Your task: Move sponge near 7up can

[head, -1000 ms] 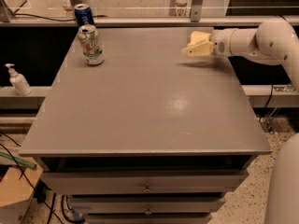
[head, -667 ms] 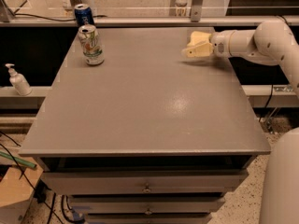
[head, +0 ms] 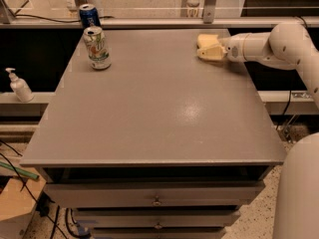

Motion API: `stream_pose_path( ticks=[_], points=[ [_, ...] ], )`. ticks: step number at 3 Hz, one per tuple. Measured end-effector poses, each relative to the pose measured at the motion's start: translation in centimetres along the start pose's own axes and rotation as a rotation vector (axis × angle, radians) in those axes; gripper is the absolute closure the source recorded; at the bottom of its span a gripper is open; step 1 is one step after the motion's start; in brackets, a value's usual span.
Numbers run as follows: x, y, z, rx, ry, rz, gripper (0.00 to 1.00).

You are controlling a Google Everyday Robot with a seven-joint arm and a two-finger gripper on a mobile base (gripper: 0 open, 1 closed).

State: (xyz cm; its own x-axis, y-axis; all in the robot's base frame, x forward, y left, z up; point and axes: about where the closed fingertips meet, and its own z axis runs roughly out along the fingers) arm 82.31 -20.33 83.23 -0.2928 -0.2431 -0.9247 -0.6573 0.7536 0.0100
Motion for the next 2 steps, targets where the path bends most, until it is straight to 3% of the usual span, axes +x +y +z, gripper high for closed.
stream_pose_path(
  ticks=[1,2],
  points=[
    [-0.6,0.0,-0.4,0.007,0.002,-0.023,0.65],
    [-3.4,1.6,-0.5,-0.028,-0.024,-0.087,0.87]
  ],
)
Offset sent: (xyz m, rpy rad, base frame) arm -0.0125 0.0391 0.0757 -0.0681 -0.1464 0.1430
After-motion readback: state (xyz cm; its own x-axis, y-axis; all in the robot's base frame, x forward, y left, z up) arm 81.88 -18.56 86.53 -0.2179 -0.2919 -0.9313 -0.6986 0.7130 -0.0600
